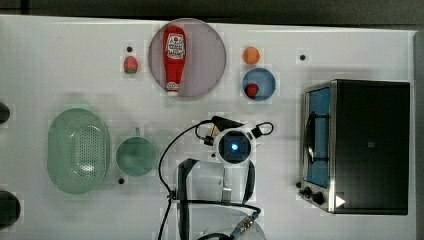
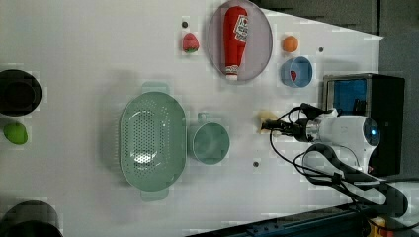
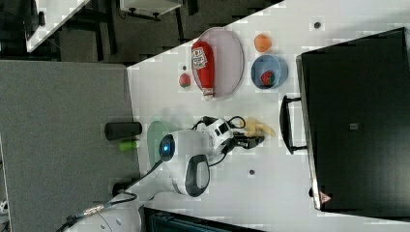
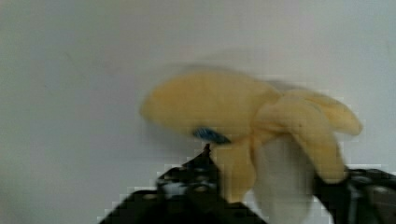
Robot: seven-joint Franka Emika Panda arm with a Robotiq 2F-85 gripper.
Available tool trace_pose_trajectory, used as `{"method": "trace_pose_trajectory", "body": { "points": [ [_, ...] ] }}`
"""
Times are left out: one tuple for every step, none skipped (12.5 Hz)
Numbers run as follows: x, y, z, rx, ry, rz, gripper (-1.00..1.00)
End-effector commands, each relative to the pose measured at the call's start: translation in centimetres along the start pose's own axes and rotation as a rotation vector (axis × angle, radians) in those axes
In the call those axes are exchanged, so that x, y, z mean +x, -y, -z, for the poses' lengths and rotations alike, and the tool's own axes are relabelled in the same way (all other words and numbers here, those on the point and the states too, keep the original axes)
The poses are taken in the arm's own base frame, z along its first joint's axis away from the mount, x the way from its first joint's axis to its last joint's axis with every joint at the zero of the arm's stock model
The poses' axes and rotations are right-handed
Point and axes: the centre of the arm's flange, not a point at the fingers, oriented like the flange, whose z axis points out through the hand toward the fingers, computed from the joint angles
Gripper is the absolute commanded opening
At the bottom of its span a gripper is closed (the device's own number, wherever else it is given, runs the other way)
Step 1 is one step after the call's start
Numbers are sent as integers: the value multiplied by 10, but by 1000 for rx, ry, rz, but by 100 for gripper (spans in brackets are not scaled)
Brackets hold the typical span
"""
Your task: Pick Banana and place it in mug.
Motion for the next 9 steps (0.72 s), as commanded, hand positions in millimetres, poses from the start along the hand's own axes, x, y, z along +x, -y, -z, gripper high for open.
{"method": "trace_pose_trajectory", "body": {
  "points": [
    [5,8,11,1,-9,43,-25],
    [7,8,17,3,-20,41,-45],
    [10,7,26,7,-35,39,-46],
    [13,7,40,11,-55,37,-45],
    [16,7,56,14,-68,34,-46],
    [16,6,73,15,-66,31,-46],
    [16,5,94,15,-57,29,-45],
    [16,4,118,16,-52,27,-46],
    [15,2,144,19,-54,24,-45]
  ]
}}
